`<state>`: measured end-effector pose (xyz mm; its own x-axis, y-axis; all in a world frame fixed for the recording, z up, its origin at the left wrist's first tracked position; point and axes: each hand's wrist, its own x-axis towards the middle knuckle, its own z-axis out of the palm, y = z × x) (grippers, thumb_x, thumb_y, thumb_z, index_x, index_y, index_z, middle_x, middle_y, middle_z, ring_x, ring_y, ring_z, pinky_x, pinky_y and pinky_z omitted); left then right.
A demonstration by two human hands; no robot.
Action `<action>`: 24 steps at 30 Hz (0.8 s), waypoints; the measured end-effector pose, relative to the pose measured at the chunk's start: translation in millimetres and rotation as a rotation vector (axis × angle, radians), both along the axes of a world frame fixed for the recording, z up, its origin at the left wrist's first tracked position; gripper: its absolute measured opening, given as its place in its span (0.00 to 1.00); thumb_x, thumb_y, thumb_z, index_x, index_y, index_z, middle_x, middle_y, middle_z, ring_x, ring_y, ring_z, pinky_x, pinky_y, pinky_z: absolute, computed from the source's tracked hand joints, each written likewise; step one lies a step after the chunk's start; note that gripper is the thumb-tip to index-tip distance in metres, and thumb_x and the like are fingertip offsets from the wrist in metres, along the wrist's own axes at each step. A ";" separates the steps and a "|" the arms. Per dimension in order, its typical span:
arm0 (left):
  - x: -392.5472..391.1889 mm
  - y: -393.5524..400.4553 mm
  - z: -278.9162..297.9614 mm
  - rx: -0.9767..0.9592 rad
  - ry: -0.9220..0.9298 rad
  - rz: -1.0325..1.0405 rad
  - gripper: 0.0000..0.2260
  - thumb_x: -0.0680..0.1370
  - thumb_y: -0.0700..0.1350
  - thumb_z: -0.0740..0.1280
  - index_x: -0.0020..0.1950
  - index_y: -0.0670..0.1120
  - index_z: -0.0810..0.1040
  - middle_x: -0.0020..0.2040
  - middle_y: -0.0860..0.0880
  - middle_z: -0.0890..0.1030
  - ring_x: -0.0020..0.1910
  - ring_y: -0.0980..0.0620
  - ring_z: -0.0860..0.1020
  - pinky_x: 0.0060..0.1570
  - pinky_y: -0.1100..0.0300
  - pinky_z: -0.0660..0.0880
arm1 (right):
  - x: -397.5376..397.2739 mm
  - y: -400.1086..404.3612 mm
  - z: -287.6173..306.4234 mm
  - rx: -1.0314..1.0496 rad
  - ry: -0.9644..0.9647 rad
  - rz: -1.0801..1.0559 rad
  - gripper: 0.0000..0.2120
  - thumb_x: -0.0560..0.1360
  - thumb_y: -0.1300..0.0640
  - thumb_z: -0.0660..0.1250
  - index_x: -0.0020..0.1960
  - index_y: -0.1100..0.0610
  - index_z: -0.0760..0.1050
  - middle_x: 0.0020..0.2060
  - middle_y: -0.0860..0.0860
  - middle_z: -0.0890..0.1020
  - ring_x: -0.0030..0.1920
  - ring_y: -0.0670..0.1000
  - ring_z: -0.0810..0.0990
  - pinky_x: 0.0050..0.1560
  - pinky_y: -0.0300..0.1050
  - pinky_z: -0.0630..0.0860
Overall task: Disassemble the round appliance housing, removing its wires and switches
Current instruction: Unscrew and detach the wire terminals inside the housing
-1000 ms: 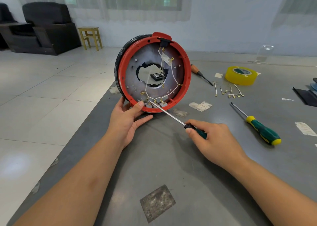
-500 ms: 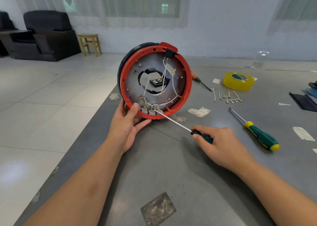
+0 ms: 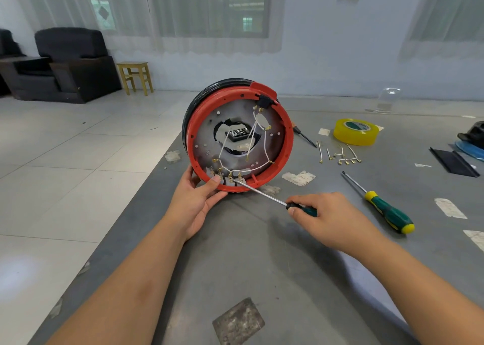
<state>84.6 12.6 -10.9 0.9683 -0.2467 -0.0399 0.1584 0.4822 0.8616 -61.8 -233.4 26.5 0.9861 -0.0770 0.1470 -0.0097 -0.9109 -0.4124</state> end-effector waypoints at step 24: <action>5.4 3.9 -4.1 -0.016 0.029 -0.034 0.29 0.77 0.29 0.72 0.76 0.44 0.69 0.70 0.41 0.79 0.57 0.40 0.86 0.49 0.48 0.85 | 4.5 -5.2 -2.9 0.015 0.016 0.030 0.09 0.82 0.44 0.62 0.56 0.42 0.81 0.38 0.47 0.83 0.39 0.49 0.79 0.40 0.45 0.77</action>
<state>90.1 16.5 -15.0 0.9578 -0.2802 -0.0634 0.1995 0.4900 0.8486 -57.3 -238.5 23.6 0.9902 -0.0490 0.1304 0.0113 -0.9047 -0.4259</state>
